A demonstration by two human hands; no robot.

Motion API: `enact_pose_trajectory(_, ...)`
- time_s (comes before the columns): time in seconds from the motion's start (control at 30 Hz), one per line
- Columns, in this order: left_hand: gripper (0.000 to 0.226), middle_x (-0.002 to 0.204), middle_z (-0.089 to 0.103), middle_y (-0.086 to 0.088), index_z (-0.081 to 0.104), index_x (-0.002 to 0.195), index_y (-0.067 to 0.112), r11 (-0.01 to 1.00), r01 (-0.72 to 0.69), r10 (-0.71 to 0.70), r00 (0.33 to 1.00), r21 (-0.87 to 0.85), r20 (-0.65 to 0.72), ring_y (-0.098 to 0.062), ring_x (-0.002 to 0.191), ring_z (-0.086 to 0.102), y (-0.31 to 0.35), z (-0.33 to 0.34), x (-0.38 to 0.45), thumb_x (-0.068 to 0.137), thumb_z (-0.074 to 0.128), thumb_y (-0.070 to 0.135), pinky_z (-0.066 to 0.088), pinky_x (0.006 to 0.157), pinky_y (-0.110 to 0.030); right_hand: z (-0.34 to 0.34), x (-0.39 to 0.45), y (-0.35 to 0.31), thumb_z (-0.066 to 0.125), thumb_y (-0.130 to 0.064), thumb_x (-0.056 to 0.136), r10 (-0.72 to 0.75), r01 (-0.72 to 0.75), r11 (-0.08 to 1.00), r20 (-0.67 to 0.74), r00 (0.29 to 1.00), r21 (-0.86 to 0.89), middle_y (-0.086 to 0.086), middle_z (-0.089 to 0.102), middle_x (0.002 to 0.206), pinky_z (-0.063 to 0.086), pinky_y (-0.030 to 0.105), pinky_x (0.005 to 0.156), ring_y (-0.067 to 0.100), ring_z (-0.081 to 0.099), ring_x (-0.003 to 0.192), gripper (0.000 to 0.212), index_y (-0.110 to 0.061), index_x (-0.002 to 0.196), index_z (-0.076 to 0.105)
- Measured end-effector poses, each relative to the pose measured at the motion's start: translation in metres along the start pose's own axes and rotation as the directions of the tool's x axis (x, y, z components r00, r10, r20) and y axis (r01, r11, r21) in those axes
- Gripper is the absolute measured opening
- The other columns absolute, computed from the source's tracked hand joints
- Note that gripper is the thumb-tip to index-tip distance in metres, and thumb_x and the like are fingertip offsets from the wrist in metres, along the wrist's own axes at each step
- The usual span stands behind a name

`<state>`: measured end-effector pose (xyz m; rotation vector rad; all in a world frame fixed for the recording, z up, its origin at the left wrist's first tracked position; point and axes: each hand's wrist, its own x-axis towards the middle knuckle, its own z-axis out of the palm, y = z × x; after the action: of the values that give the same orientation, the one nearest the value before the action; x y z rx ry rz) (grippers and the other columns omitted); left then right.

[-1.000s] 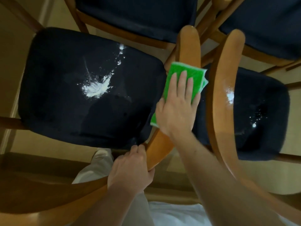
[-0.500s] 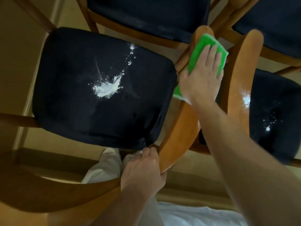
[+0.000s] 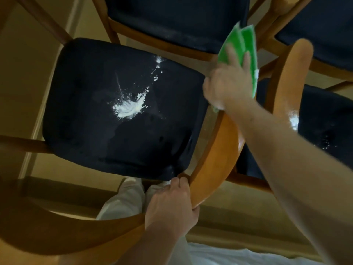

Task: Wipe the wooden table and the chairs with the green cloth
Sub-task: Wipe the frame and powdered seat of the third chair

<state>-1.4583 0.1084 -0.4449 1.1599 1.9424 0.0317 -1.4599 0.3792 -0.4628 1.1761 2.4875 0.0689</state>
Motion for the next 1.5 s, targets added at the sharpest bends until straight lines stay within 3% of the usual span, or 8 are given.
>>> enact_pose_trajectory(0.1, 0.050, 0.114, 0.049, 0.009, 0.036, 0.125, 0.029, 1.000, -0.008, 0.008, 1.000, -0.018, 0.005, -0.009, 0.101, 0.057, 0.000, -0.002, 0.000, 0.087, 0.057, 0.054, 0.046, 0.089, -0.025, 0.004, -0.046, -0.022, 0.032, -0.038, 0.098, -0.067, 0.069, 0.997, 0.035, 0.997, -0.045, 0.002, 0.062, 0.070, -0.003, 0.053, 0.119, 0.027, 0.058, 0.106, 0.048, -0.023, 0.060, 0.058)
enact_pose_trajectory(0.17, 0.047, 0.113, 0.049, 0.009, 0.037, 0.123, 0.030, 1.000, -0.017, 0.017, 1.000, -0.025, -0.002, -0.008, 0.101, 0.056, 0.000, -0.003, 0.001, 0.087, 0.056, 0.053, 0.045, 0.087, -0.024, 0.009, -0.073, -0.032, 0.035, -0.036, 0.097, -0.105, 0.105, 0.994, 0.025, 0.994, -0.010, -0.003, 0.050, 0.056, -0.008, 0.048, 0.117, 0.024, 0.059, 0.087, 0.048, -0.023, 0.054, 0.051)
enact_pose_trajectory(0.3, 0.045, 0.114, 0.050, 0.010, 0.038, 0.123, 0.029, 0.999, -0.032, 0.031, 0.999, -0.038, -0.018, -0.009, 0.103, 0.055, -0.001, -0.004, 0.000, 0.088, 0.054, 0.051, 0.042, 0.087, -0.023, 0.022, -0.082, -0.027, 0.036, -0.032, 0.092, -0.135, 0.131, 0.986, 0.031, 0.990, 0.107, 0.004, 0.066, 0.117, -0.005, 0.043, 0.116, 0.025, 0.048, 0.126, 0.037, -0.017, 0.095, 0.070)
enact_pose_trajectory(0.43, 0.047, 0.114, 0.050, 0.009, 0.038, 0.125, 0.028, 0.999, -0.033, 0.033, 0.999, -0.034, -0.015, -0.009, 0.103, 0.055, 0.000, -0.005, 0.000, 0.088, 0.055, 0.051, 0.044, 0.088, -0.025, 0.010, -0.023, 0.002, 0.042, -0.031, 0.094, -0.072, 0.079, 0.991, -0.069, 0.995, 0.106, 0.005, 0.021, 0.161, 0.005, 0.050, 0.119, 0.024, 0.009, 0.150, 0.055, -0.012, 0.146, 0.042)
enact_pose_trajectory(0.77, 0.047, 0.113, 0.049, 0.008, 0.037, 0.123, 0.027, 0.999, -0.030, 0.030, 0.999, -0.037, 0.018, -0.010, 0.102, 0.055, 0.000, -0.006, 0.001, 0.088, 0.056, 0.052, 0.044, 0.089, -0.026, 0.005, -0.013, -0.008, 0.048, -0.020, 0.094, 0.330, -0.290, 0.906, -0.086, 0.940, 0.310, 0.007, -0.005, 0.164, 0.006, 0.052, 0.120, 0.029, -0.004, 0.150, 0.082, -0.016, 0.156, -0.004)
enact_pose_trajectory(1.1, 0.043, 0.120, 0.051, 0.006, 0.038, 0.122, 0.027, 0.999, -0.038, 0.039, 0.999, -0.032, 0.037, -0.012, 0.108, 0.054, -0.002, -0.008, 0.004, 0.087, 0.057, 0.044, 0.043, 0.094, -0.026, 0.042, -0.157, -0.077, 0.045, -0.021, 0.087, 0.415, -0.395, 0.839, 0.029, 0.909, 0.374, 0.010, 0.015, 0.163, 0.014, 0.059, 0.114, 0.033, 0.010, 0.149, 0.077, -0.015, 0.155, 0.012)
enact_pose_trajectory(1.33, 0.041, 0.109, 0.047, 0.013, 0.038, 0.111, 0.034, 0.995, -0.024, 0.033, 0.995, -0.094, 0.092, -0.008, 0.100, 0.052, -0.008, -0.007, 0.012, 0.082, 0.058, 0.056, 0.042, 0.084, -0.025, 0.018, -0.068, -0.032, 0.044, -0.024, 0.092, 0.470, -0.437, 0.817, 0.004, 0.883, 0.377, 0.003, -0.002, 0.164, 0.017, 0.056, 0.116, 0.029, -0.004, 0.150, 0.079, -0.018, 0.156, -0.003)
enact_pose_trajectory(1.5, 0.062, 0.096, 0.055, 0.014, 0.045, 0.102, 0.035, 0.970, 0.007, 0.088, 0.922, -0.243, 0.377, -0.006, 0.088, 0.056, -0.019, -0.017, 0.030, 0.063, 0.058, 0.081, 0.049, 0.080, -0.032, 0.001, 0.000, 0.001, 0.048, -0.032, 0.094, 0.452, -0.379, 0.814, -0.070, 0.889, 0.441, 0.009, 0.005, 0.163, 0.026, 0.057, 0.112, 0.037, 0.011, 0.147, 0.076, -0.015, 0.156, 0.007)
